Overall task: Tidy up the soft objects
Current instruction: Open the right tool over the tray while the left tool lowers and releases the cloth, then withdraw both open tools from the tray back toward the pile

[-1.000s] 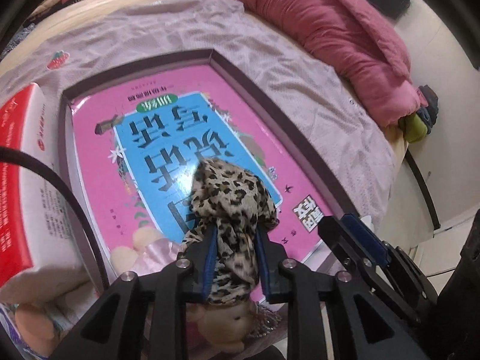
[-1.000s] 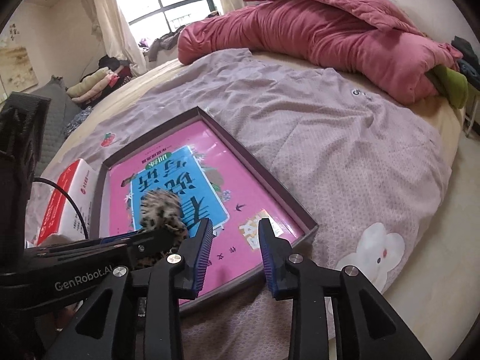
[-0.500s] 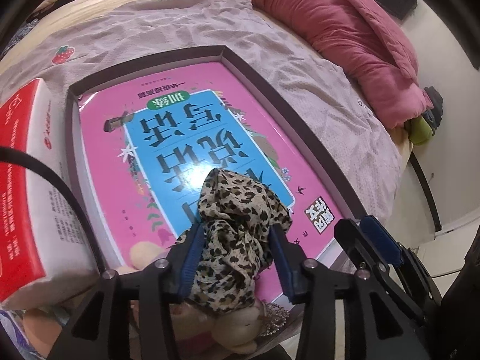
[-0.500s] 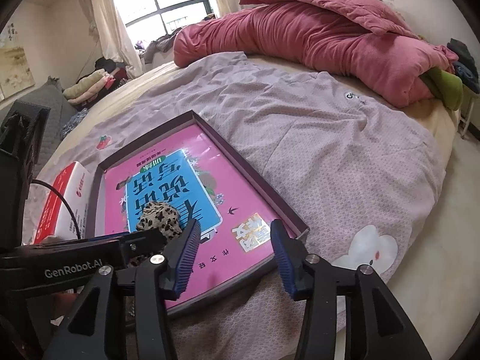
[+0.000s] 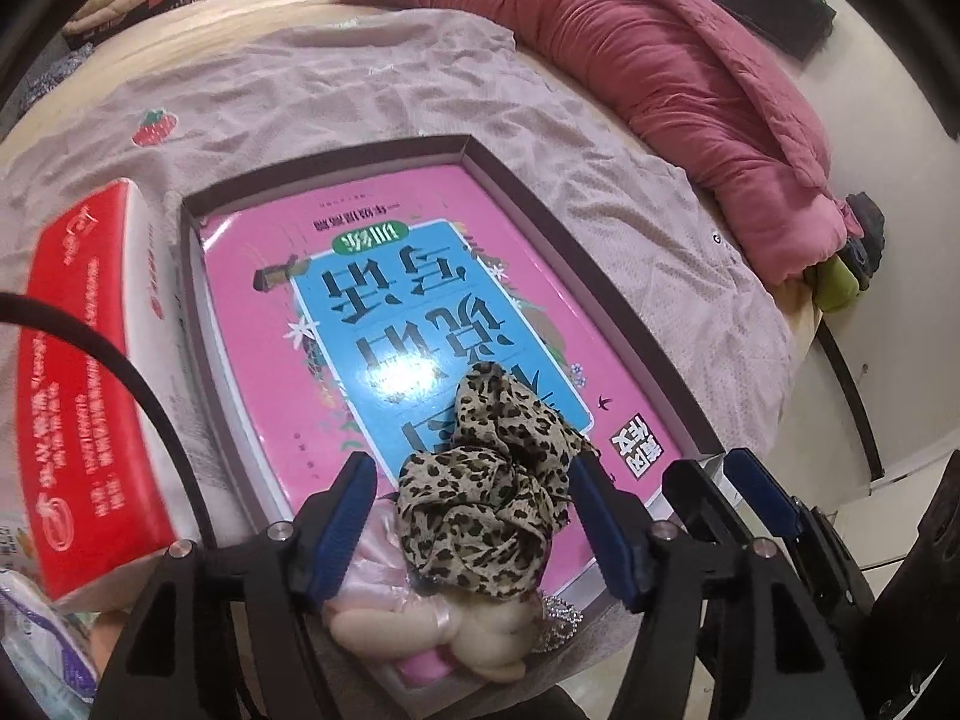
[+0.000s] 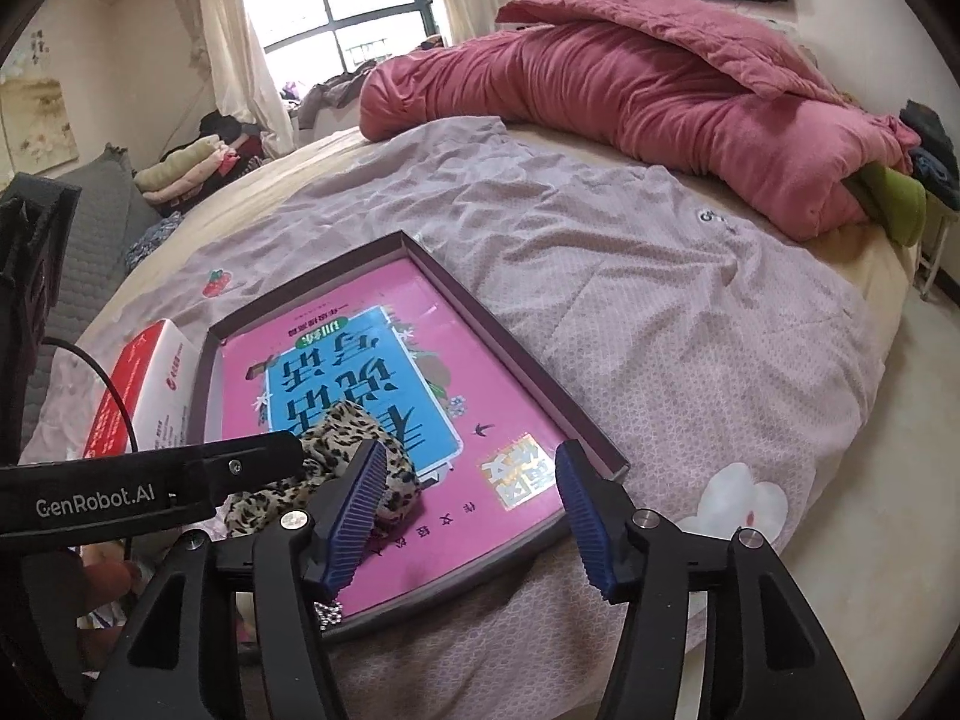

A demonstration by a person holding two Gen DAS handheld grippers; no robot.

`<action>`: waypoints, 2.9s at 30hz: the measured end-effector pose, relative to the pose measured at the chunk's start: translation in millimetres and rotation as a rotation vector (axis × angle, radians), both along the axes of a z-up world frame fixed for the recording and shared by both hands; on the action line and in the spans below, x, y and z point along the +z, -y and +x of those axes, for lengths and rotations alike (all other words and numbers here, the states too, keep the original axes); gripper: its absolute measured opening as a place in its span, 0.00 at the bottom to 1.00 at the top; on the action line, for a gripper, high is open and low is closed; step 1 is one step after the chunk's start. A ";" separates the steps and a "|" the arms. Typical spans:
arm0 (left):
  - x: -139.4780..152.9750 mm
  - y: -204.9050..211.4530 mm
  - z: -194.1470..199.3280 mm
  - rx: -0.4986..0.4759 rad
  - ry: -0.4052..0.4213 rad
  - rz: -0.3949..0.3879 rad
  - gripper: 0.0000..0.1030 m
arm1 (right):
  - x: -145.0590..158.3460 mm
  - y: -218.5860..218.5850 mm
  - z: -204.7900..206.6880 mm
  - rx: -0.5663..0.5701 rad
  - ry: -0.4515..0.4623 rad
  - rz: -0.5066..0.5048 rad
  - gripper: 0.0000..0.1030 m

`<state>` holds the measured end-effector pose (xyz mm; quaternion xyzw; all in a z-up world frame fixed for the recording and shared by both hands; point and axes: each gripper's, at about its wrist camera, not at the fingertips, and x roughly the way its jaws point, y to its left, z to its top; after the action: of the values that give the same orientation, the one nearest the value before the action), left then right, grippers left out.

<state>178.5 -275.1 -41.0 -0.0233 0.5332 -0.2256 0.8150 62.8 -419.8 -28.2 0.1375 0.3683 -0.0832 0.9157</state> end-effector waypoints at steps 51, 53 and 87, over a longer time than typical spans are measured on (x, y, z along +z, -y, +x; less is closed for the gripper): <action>103.9 -216.2 -127.4 0.330 0.204 -0.070 0.70 | 114.1 -135.7 -58.5 0.188 0.216 -0.111 0.74; 105.8 -228.5 -132.7 0.352 0.214 -0.058 0.70 | 116.6 -144.4 -60.2 0.210 0.218 -0.104 0.74; 24.6 -379.1 -153.9 0.635 0.048 -0.093 0.70 | 55.0 -235.2 -51.1 0.430 0.045 -0.103 0.74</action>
<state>24.6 104.0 -16.4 -0.2206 0.4691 0.0156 0.8550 11.7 -184.6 26.8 0.0108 0.3640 0.0986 0.9261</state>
